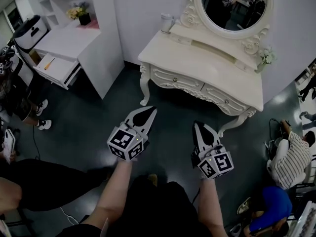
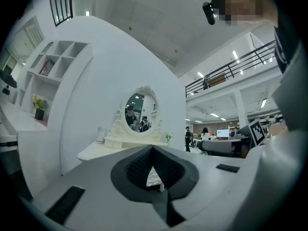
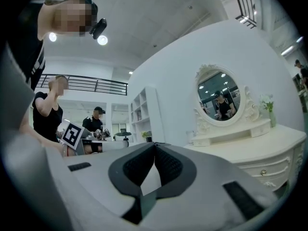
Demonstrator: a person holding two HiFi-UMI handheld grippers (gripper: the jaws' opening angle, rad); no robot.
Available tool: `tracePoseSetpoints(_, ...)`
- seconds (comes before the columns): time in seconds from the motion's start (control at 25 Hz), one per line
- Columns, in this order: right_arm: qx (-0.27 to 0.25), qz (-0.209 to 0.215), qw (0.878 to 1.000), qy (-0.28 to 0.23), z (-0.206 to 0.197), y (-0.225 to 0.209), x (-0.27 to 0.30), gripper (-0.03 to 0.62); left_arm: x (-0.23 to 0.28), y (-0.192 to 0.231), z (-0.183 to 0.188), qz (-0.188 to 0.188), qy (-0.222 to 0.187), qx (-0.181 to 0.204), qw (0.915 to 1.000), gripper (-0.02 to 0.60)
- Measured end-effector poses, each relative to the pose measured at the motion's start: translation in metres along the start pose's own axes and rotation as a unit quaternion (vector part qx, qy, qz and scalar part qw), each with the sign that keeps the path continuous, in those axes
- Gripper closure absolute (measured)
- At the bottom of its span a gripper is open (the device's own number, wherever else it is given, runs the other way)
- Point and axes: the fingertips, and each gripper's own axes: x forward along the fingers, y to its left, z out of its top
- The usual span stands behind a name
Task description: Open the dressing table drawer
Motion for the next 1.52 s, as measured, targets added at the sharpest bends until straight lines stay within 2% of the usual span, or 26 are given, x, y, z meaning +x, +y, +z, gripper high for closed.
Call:
tracePoseSetpoints(0.64, 0.024, 0.006, 1.000, 0.010, -0.010, -0.032, 0.058, 0.588, 0.033, 0.058, -0.006, 0.014, 0.007, -0.017, 0.9997, 0.580)
tracePoseSetpoints(1.04, 0.024, 0.018, 1.000, 0.009, -0.003, -0.093, 0.126, 0.588, 0.106, 0.112, 0.001, 0.023, 0.008, -0.028, 0.9993, 0.580)
tracePoseSetpoints(1.52, 0.031, 0.018, 0.999, 0.015, -0.001, -0.162, 0.179, 0.588, 0.189, 0.148, 0.007, 0.018, 0.002, -0.034, 0.9992, 0.580)
